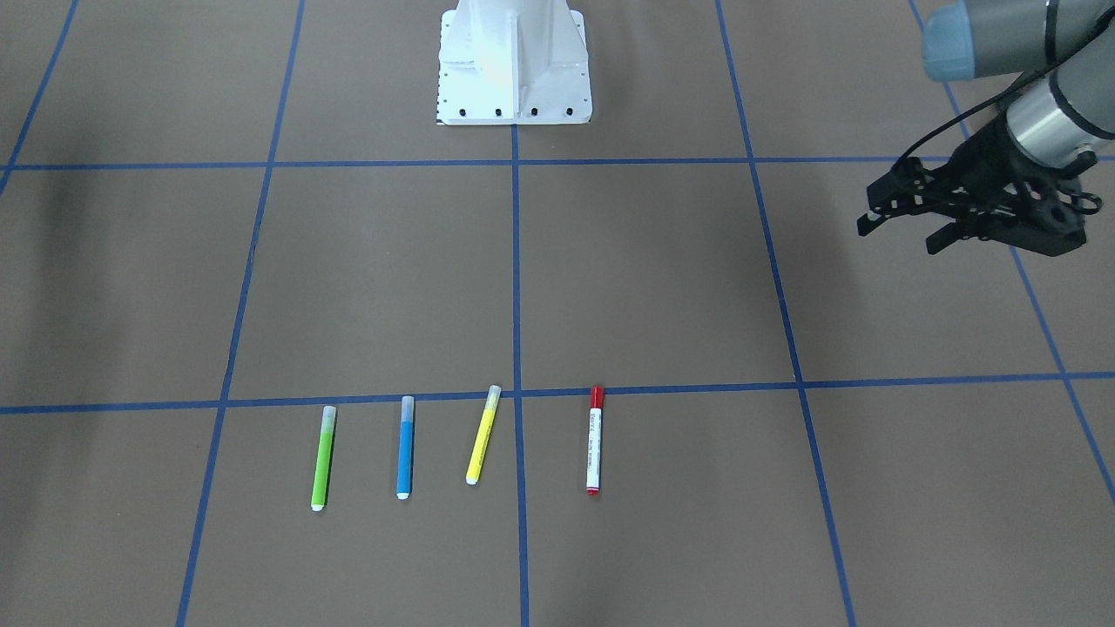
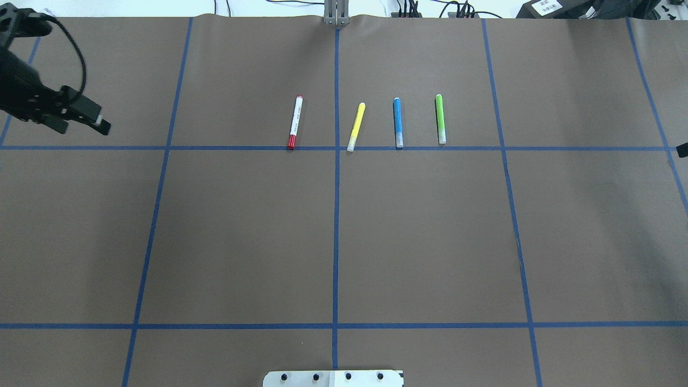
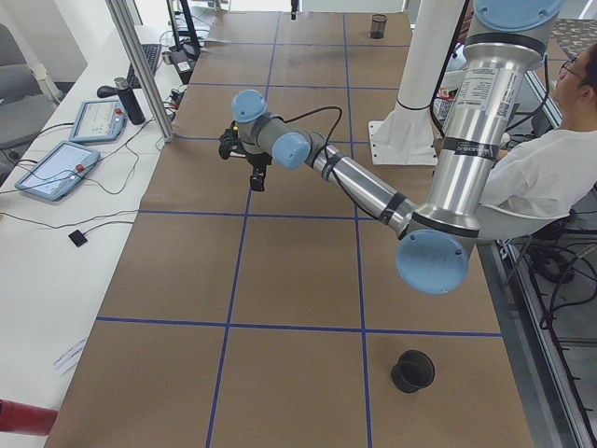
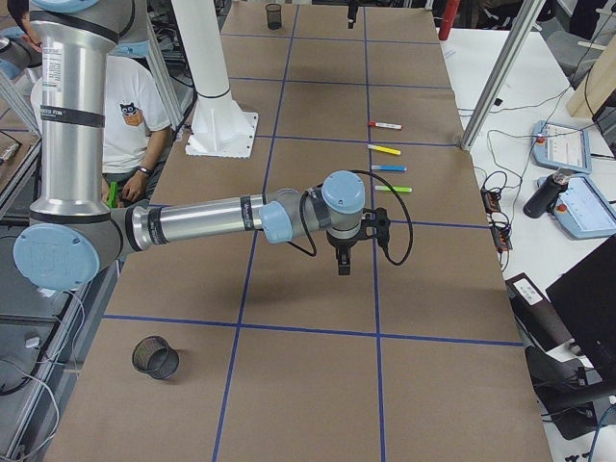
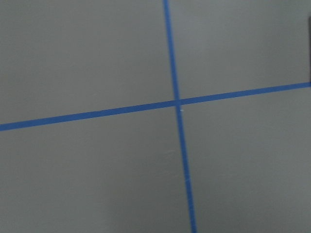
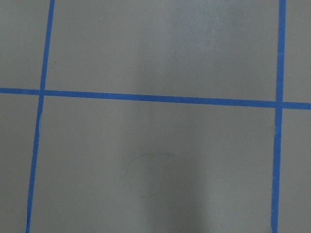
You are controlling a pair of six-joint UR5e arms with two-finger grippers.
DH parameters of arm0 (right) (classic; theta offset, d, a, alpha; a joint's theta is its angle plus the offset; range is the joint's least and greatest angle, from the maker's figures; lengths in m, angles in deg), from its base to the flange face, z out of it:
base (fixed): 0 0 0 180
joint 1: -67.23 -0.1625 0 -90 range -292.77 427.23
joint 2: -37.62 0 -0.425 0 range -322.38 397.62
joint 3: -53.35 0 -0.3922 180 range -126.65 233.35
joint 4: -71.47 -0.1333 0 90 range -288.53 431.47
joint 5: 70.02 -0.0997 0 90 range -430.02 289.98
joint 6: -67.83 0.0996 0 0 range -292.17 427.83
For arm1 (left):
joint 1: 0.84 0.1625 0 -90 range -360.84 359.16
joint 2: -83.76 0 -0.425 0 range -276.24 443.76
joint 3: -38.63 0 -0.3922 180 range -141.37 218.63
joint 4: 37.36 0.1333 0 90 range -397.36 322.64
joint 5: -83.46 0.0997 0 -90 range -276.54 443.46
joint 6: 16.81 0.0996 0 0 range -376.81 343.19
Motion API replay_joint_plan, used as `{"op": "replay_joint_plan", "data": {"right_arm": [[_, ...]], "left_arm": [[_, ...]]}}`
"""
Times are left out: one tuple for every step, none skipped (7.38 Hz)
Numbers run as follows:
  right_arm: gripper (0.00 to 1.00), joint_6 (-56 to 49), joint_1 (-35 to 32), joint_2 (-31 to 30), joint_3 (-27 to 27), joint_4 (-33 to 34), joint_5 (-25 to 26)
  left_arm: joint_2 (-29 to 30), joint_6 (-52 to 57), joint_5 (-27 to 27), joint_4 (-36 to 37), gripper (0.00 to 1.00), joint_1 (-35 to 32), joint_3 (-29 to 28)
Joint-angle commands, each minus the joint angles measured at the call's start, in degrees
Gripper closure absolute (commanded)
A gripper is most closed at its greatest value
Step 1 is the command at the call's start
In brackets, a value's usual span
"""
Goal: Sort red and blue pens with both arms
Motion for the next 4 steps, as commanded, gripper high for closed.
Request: {"op": "replay_joint_plan", "data": {"right_arm": [[0.01, 6.65, 3.96, 1.92, 0.38, -1.47, 4.65], [0.01, 6.57, 5.81, 3.06, 0.38, -1.47, 4.65], [0.01, 7.09, 7.91, 3.25, 1.16, -1.38, 4.74], [0.01, 7.27, 8.11, 3.16, 2.21, -1.38, 4.74]], "left_arm": [[11.50, -10.19, 10.12, -0.10, 0.00, 10.56, -5.89], [17.22, -10.40, 10.35, -0.45, 0.00, 12.61, -12.55], [21.54, -10.49, 12.61, -3.76, 0.00, 15.06, -19.15], [23.06, -10.58, 16.90, -13.36, 0.00, 16.48, -25.91]]}}
